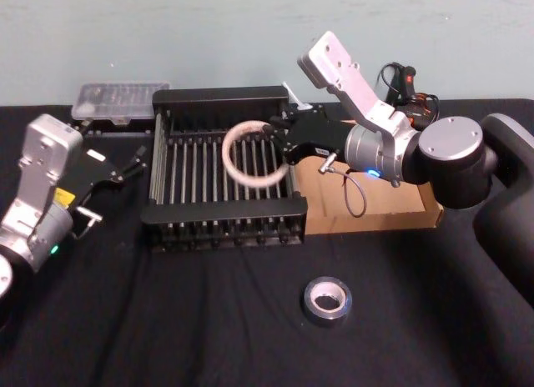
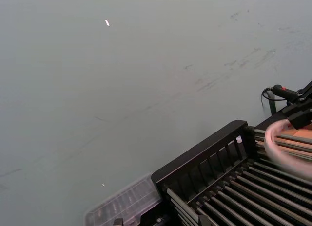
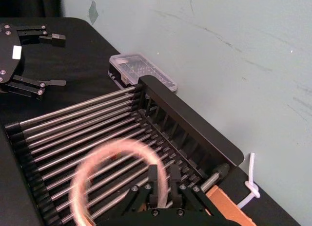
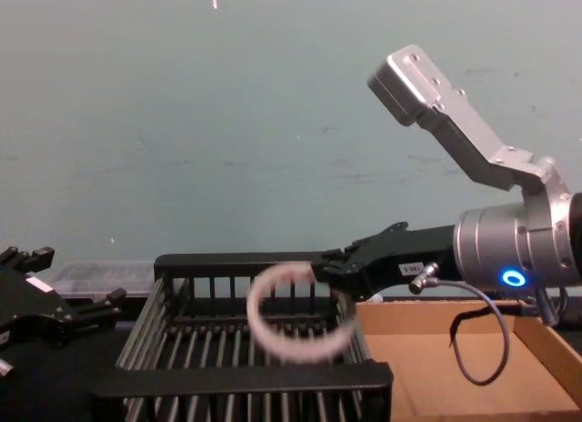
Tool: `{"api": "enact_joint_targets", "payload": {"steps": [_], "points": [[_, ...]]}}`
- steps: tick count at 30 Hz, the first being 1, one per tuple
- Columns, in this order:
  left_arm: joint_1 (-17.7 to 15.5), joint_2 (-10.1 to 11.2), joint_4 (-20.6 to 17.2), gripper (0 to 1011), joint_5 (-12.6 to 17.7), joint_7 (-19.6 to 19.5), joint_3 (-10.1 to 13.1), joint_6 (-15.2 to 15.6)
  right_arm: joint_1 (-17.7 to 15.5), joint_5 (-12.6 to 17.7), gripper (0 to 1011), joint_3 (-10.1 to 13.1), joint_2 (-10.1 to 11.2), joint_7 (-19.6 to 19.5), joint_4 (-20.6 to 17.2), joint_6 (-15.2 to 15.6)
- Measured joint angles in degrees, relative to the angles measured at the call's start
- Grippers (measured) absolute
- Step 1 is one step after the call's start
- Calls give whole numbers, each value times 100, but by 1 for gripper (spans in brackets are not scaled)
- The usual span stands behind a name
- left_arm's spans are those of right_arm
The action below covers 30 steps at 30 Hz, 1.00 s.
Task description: Pick up the white tape and place it into the black box , Pick up the silver tape and place it into the brown box.
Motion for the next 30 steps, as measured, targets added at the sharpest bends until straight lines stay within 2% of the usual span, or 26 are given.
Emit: {"api": "enact_joint_targets", "payload": {"steps": [4,8,16,17,21,23,26,30], "points": [[0,0,0,1001,0,0,0,0,-1,2,257,0,2,1,-3,1],[0,0,0,1001,0,0,0,0,-1,4,348,0,3,2,-5,1],[0,0,0,1002,0,0,0,0,-1,8,632,0,7,5,-8,1],[0,0,0,1001,0,0,0,0,-1,8,632,0,8,6,-8,1],[0,0,0,1001,0,0,0,0,-1,10,772,0,8,7,-8,1],[0,0,0,1001,0,0,0,0,-1,11,811,0,8,7,-8,1],[0,0,0,1001,0,0,0,0,-1,11,930,0,8,7,-8,0],[0,0,0,1001,0,0,0,0,-1,11,1002,0,8,7,-8,1]]}}
